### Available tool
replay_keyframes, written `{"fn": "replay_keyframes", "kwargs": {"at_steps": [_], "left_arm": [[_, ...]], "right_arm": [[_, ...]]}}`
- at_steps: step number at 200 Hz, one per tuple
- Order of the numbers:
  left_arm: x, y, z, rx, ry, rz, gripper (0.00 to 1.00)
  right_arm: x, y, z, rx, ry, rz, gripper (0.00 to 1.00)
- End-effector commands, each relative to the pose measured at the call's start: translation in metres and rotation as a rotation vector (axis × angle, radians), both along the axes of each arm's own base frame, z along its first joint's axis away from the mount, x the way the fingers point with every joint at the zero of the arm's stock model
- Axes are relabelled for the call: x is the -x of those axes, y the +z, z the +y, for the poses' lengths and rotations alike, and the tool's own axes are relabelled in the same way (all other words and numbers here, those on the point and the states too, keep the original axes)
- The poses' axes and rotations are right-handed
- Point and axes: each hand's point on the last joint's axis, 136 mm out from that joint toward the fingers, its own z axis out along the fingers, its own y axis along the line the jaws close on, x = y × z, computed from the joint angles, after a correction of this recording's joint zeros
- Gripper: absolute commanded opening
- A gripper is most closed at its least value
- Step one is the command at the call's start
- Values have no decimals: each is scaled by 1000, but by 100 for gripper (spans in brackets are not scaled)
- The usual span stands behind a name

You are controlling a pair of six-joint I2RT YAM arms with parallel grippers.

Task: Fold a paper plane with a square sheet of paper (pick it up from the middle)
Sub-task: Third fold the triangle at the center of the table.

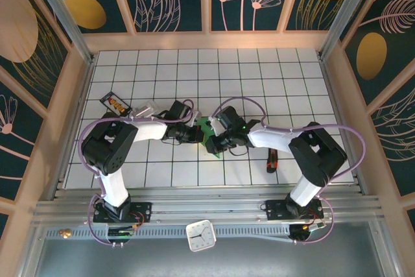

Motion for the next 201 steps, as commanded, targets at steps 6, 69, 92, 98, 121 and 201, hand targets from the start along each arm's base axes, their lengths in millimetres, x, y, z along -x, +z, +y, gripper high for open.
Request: {"fn": "replay_keyframes", "kwargs": {"at_steps": [6,69,92,98,121,201], "left_arm": [[19,-39,37,-189,42,85,0],[19,-39,37,-191,40,86,0],[19,-39,37,-189,39,85,0],[18,-38,36,-188,39,83,0],[18,-38,36,-186,37,82,0],[17,-37,35,-184,36,80,0]], "right_arm": [[13,-8,-8,40,34,10,8],[10,-29,-20,99,19,22,7],[9,-34,-25,110,10,29,7],[10,-36,-26,112,9,33,7],[10,-39,-29,115,7,38,6],[16,-47,-33,127,7,63,6]]}}
